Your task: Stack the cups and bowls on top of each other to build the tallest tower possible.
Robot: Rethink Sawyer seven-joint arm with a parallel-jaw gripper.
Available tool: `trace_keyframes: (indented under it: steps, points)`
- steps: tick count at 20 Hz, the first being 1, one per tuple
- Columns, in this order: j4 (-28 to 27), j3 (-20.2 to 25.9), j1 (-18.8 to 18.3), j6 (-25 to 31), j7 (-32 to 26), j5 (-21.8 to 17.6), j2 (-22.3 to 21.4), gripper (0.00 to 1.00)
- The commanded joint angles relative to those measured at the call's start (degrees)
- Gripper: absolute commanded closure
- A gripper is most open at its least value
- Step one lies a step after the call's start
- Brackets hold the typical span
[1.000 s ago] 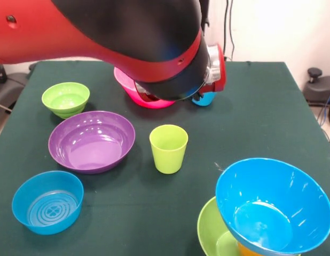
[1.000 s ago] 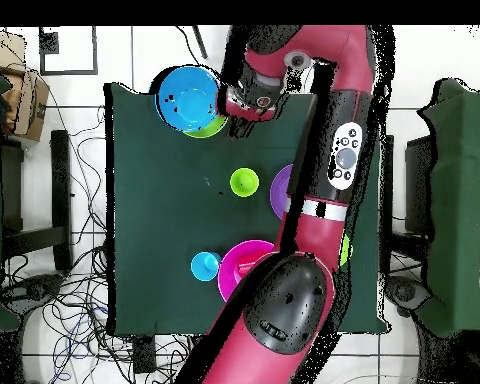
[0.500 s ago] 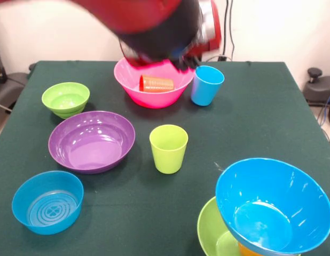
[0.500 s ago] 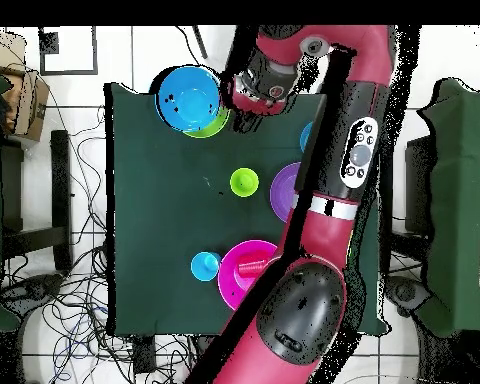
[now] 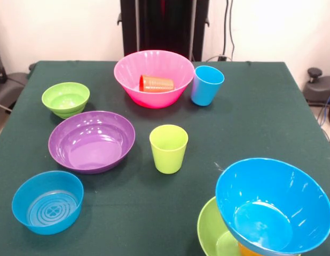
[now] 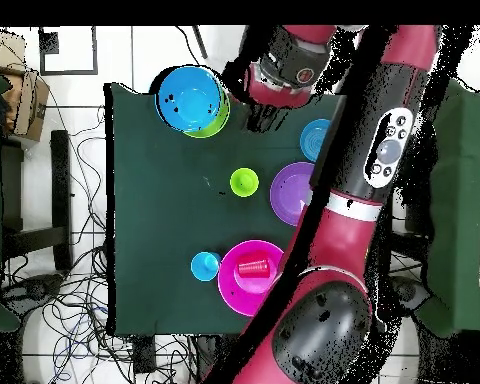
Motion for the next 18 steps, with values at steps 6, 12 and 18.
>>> trace_keyframes:
  steps: [6, 12, 18]
  points:
    - [26.28, -9.31, -8.97, -26.59, 4.48, 18.81, -6.08, 1.00]
    - [37.09, -13.13, -12.44, -41.52, 4.56, 19.65, -11.56, 1.00]
    - [44.22, -14.79, -15.43, -46.95, 4.85, 24.62, -16.16, 1.00]
